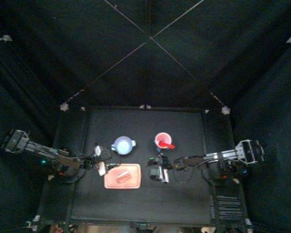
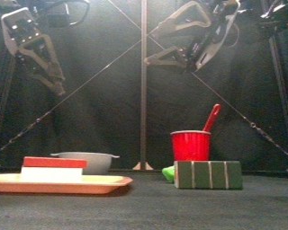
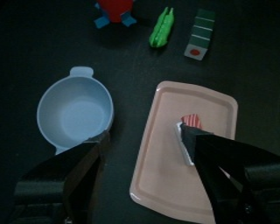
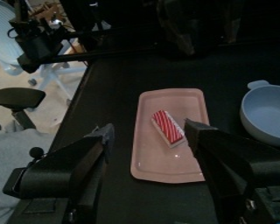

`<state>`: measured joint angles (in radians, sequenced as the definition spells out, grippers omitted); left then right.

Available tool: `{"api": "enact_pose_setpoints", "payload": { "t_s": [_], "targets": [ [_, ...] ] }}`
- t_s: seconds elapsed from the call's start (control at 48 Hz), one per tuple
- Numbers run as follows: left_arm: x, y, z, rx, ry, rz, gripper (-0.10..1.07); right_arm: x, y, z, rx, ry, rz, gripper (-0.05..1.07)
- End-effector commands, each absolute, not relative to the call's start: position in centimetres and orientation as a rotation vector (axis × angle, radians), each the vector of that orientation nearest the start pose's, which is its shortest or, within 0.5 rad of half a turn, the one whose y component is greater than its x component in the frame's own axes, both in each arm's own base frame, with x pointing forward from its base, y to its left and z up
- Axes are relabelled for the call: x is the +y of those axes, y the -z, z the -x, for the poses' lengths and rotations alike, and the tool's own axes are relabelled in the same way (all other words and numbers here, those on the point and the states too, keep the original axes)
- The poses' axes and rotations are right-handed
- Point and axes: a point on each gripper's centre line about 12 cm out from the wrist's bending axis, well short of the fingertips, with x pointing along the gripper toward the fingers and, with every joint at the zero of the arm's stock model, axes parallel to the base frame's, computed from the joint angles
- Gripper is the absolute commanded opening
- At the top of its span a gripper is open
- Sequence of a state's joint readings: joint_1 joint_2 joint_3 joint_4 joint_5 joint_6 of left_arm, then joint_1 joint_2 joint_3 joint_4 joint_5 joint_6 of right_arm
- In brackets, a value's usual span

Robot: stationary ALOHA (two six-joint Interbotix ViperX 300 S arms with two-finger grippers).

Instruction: Grab green sushi

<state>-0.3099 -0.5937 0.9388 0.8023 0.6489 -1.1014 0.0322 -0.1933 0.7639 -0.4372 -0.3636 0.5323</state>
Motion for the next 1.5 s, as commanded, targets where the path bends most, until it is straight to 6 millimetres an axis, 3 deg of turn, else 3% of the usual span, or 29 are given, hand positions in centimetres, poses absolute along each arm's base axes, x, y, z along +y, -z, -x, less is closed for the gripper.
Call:
{"api": "enact_pose_setpoints", "payload": {
  "t_s": [0.0, 0.188, 0.354, 0.562, 0.917, 1.479],
  "targets": [
    [-3.2, -22.0, -24.3, 0.7, -0.288, 0.064, 0.98, 3.1, -25.9, -36.3, 0.195, -0.178, -0.14, 0.96],
    [-5.6, -19.3, -24.1, 0.7, -0.286, 0.16, 0.99, 3.1, -25.8, -36.2, 0.197, -0.178, -0.138, 0.96],
    [-8.1, -18.1, -24.2, 0.689, -0.26, 0.175, 0.99, 3.0, -25.7, -36.2, 0.2, -0.176, -0.139, 0.96],
    [-9.1, -16.1, -24.4, 0.717, -0.306, 0.198, 0.99, 3.0, -25.5, -36.2, 0.205, -0.176, -0.139, 0.96],
    [-12.6, -11.3, -26.9, 0.829, -0.331, 0.083, 0.99, 3.0, -25.4, -36.3, 0.21, -0.176, -0.139, 0.96],
    [-11.6, -10.3, -26.6, 0.84, -0.44, 0.115, 0.99, 2.8, -25.1, -36.6, 0.217, -0.169, -0.14, 0.96]
  ]
}}
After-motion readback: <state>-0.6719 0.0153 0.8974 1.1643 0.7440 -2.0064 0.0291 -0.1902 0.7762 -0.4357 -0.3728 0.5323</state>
